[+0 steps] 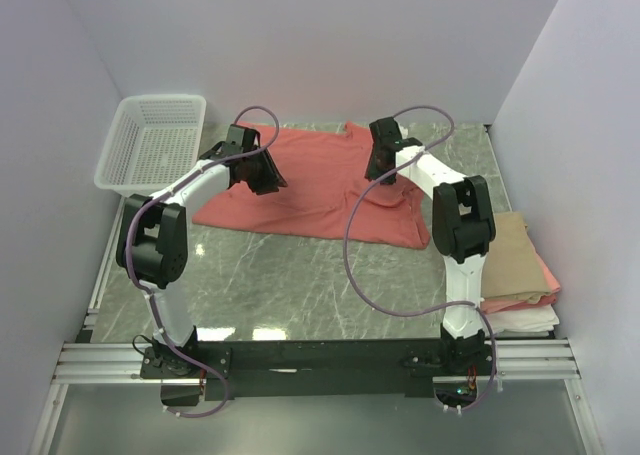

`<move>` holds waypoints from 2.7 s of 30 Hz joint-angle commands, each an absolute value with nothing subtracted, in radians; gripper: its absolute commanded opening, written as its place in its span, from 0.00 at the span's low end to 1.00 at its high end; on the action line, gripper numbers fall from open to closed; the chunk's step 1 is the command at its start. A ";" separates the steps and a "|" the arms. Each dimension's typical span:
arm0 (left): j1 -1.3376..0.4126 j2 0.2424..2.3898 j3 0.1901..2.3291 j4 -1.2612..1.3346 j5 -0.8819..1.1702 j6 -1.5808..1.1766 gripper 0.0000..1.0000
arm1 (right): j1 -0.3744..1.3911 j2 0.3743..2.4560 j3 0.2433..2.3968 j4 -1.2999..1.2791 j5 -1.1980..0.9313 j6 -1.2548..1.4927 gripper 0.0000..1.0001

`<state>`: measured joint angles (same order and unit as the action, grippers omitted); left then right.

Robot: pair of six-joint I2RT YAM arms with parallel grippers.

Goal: Fold and stack the t-shirts
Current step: Fold the tshirt

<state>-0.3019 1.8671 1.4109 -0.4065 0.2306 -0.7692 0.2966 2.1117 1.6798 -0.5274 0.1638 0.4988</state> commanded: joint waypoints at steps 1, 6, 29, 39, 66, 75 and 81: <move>-0.293 1.827 1.408 -0.396 0.235 -0.761 0.38 | 0.287 2.120 1.720 -0.594 0.207 0.480 0.43; -0.291 1.832 1.408 -0.391 0.242 -0.764 0.38 | 0.291 2.135 1.715 -0.612 0.224 0.469 0.45; -0.291 1.838 1.399 -0.387 0.245 -0.761 0.38 | 0.293 2.226 1.772 -0.623 0.190 0.474 0.36; -0.291 1.841 1.401 -0.390 0.242 -0.758 0.37 | 0.291 2.160 1.738 -0.583 0.225 0.486 0.03; -0.291 1.842 1.388 -0.385 0.244 -0.764 0.37 | 0.314 2.151 1.738 -0.460 0.334 0.374 0.03; -0.290 1.842 1.382 -0.383 0.245 -0.769 0.38 | 0.334 2.172 1.733 -0.440 0.330 0.310 0.10; -0.290 1.842 1.381 -0.382 0.245 -0.770 0.38 | 0.342 2.184 1.736 -0.434 0.319 0.287 0.14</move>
